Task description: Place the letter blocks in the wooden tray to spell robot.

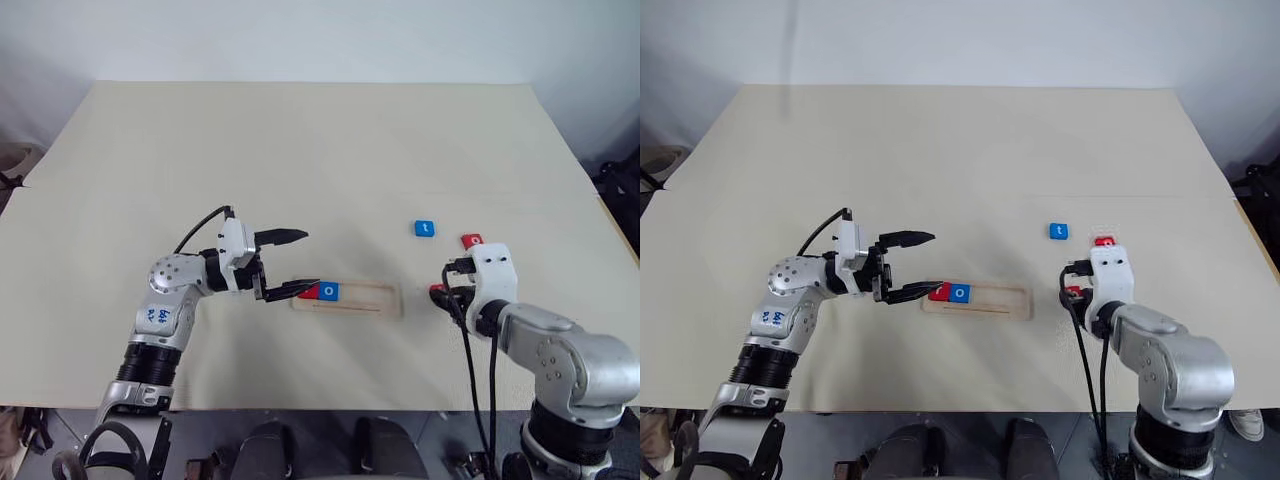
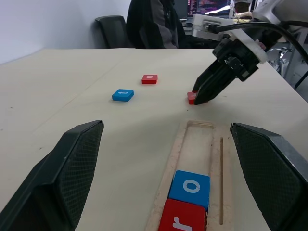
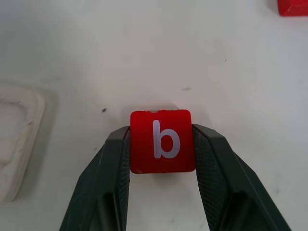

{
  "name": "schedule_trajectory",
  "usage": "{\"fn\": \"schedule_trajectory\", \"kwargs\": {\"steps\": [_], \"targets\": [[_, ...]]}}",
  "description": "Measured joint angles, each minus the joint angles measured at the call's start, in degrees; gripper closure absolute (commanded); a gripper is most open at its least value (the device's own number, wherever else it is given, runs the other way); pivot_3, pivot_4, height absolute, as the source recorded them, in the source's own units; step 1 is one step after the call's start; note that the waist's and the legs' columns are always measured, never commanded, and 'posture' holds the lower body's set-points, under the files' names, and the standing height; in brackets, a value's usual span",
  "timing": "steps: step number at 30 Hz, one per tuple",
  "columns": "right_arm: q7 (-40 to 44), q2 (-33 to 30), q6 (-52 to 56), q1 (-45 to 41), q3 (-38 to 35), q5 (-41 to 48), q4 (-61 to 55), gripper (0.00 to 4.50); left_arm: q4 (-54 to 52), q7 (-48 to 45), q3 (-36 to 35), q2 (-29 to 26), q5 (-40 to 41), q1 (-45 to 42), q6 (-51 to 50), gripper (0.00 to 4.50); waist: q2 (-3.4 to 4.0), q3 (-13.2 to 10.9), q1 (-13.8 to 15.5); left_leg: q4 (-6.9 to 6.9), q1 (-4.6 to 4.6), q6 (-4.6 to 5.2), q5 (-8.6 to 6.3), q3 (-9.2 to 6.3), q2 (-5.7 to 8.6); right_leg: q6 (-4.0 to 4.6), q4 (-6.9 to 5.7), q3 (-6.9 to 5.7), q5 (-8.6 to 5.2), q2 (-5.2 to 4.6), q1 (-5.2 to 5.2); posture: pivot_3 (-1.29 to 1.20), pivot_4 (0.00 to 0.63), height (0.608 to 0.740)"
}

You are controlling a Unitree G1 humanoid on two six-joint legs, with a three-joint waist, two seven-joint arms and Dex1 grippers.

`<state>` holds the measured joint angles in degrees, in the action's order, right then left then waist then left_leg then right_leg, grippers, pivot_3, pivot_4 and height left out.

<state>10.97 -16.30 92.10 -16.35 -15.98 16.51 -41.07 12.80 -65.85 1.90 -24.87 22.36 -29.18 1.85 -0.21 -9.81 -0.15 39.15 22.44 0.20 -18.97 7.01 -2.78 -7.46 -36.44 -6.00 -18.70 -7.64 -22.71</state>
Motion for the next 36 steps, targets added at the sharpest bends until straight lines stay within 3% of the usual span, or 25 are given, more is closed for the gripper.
{"fn": "schedule_trajectory", "kwargs": {"steps": [1,2,9,15,19,24,29,36], "targets": [[-0.1,0.1,0.1,0.4,0.2,0.0,-0.6,3.04,0.5,-0.2,0.0,0.0,-0.1,-0.1,0.1,0.00,0.00,0.0,0.0,0.00,-0.01,0.00,0.00,0.00,-0.01,0.00,-0.01,-0.01,0.00,0.02,0.00,0.00,0.150,0.740],[-0.2,-0.1,0.0,0.8,0.8,-0.1,-1.2,2.26,1.1,-0.3,0.0,0.0,-0.1,-0.2,0.1,0.00,0.00,0.0,0.0,-0.01,-0.01,0.00,0.00,0.00,-0.01,0.00,-0.01,-0.01,0.00,0.03,0.00,0.00,0.150,0.740],[3.0,-3.7,-0.8,-0.5,1.7,1.3,0.8,0.02,1.4,-0.4,-0.1,0.0,-0.2,-1.0,0.2,0.00,-0.01,0.0,0.0,0.00,-0.01,0.00,0.00,-0.08,0.00,0.00,0.01,0.00,0.00,0.01,0.01,0.00,0.150,0.740],[15.3,-17.1,-10.9,1.9,-2.9,6.0,5.6,0.02,0.9,0.0,-0.8,-0.4,-0.2,0.4,0.2,0.00,-0.03,0.0,0.1,-0.05,-0.02,0.04,-0.02,-0.08,0.00,0.00,0.14,-0.03,0.00,0.01,0.07,0.00,0.150,0.740],[42.3,-24.4,-40.8,15.2,-6.7,10.5,12.9,0.02,-1.2,-0.2,-1.0,-1.5,-0.1,2.1,0.0,0.00,-0.11,-0.1,0.3,-0.15,-0.05,0.05,-0.03,0.00,0.02,-0.12,0.49,-0.16,0.07,0.06,0.30,0.00,0.150,0.740],[56.8,-26.6,-66.7,17.8,-8.0,9.0,29.0,0.02,-5.7,-1.7,-1.0,-3.7,0.3,4.8,-1.0,0.00,-0.24,-0.1,-0.1,-0.05,-0.24,0.09,-0.04,0.05,0.02,-0.17,0.46,-0.01,0.16,0.05,0.38,0.00,0.150,0.740],[64.7,-30.3,-85.4,15.9,-8.0,5.3,48.3,0.02,-9.0,-2.9,-0.9,-6.5,0.4,9.1,-2.6,0.00,-0.22,-0.1,0.1,0.00,-0.24,0.09,-0.04,0.08,0.02,-0.17,0.45,0.01,0.16,0.03,0.37,0.00,0.150,0.740],[70.8,-34.6,-93.1,7.1,-0.4,2.1,59.8,0.02,-13.1,-0.4,-1.3,-6.6,1.1,10.7,-5.7,0.00,-0.20,-0.1,-0.1,0.05,-0.27,0.08,-0.03,0.01,-0.04,-0.16,0.42,0.03,0.16,0.02,0.36,0.00,0.150,0.740]]}}
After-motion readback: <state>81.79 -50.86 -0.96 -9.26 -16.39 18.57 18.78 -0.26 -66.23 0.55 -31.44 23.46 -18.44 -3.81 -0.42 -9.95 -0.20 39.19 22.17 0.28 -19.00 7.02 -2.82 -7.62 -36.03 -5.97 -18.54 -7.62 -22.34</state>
